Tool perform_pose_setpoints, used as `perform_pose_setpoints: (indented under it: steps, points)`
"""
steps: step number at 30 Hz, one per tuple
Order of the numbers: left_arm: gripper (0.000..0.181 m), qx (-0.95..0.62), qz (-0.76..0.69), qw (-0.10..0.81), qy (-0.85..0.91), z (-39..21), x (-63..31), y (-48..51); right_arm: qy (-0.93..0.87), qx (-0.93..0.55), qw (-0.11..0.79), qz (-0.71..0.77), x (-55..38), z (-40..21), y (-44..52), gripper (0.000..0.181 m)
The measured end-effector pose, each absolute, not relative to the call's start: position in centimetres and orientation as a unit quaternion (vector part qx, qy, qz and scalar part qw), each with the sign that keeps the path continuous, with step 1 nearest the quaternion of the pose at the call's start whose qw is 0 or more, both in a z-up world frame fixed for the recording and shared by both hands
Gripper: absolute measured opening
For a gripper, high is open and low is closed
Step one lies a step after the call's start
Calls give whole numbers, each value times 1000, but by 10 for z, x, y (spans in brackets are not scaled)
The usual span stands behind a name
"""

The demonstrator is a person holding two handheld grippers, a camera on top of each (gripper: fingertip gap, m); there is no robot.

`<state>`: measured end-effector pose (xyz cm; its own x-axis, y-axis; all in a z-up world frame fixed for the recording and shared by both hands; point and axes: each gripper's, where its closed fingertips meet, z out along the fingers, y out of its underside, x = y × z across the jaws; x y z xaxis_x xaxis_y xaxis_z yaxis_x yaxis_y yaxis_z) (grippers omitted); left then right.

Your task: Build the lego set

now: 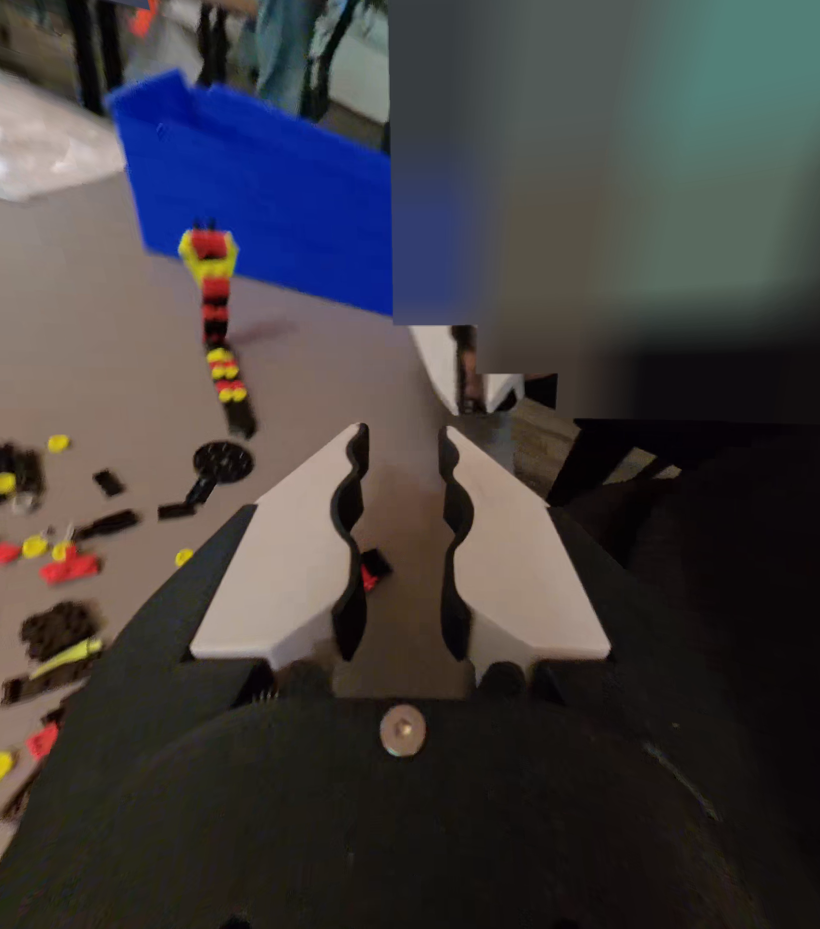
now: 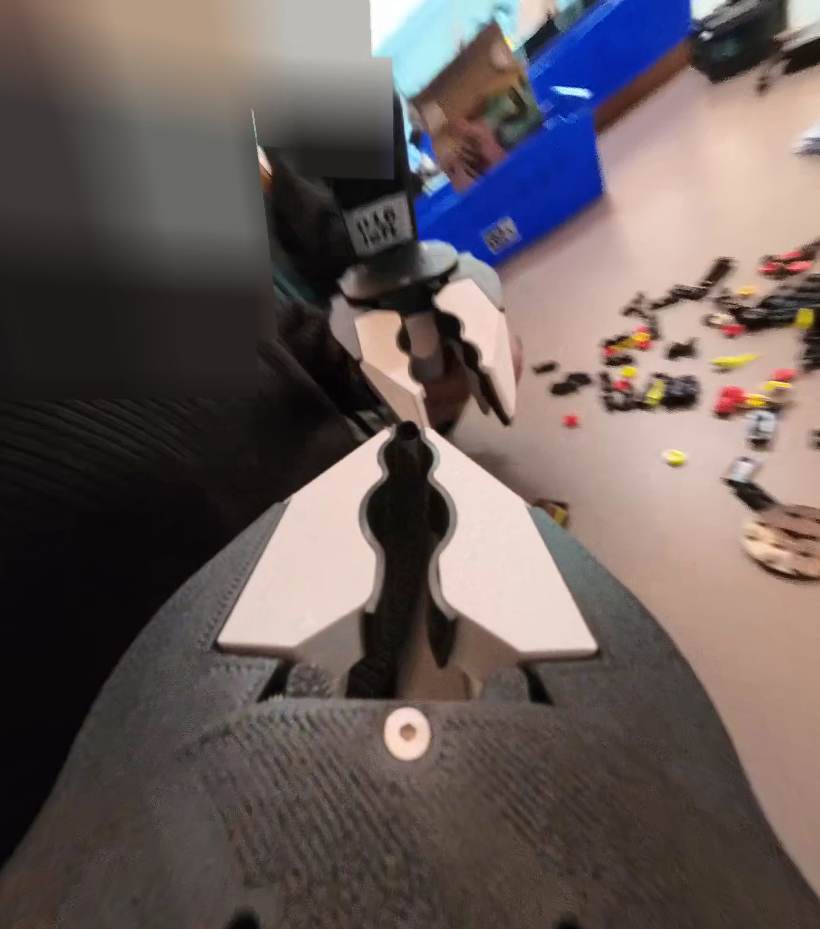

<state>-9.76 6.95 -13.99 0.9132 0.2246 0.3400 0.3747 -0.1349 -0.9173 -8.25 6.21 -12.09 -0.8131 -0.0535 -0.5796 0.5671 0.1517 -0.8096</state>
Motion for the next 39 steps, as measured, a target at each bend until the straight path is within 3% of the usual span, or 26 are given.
perform_pose_setpoints:
  steps: [5, 14, 27, 31, 33, 36, 39]
  points:
    - [21, -748, -14, 652, -123, -126, -80, 74, 626, 207, 337, -672, -90, -101, 74, 4]
    - [8, -742, 0, 661, -114, -121, -75, 77, 579, 261, 475, -609, -78, -117, 67, 4]
    - [0, -747, -8, 652, -131, -126, -78, 78, 585, 291, 462, -599, -84, -128, 66, 4]
    - [0, -693, -124, 662, -256, -124, -97, 74, 581, 275, 360, -676, -106, -105, 76, 0]
    - [0, -619, -238, 673, -326, -117, -105, 70, 630, 252, 234, -696, -115, -101, 82, 1]
    - [0, -486, -382, 674, -405, -113, -118, 61, 726, 206, 8, -656, -126, -108, 82, 26]
    - [0, -402, -458, 655, -446, -119, -126, 57, 783, 130, -174, -582, -125, -114, 73, 37]
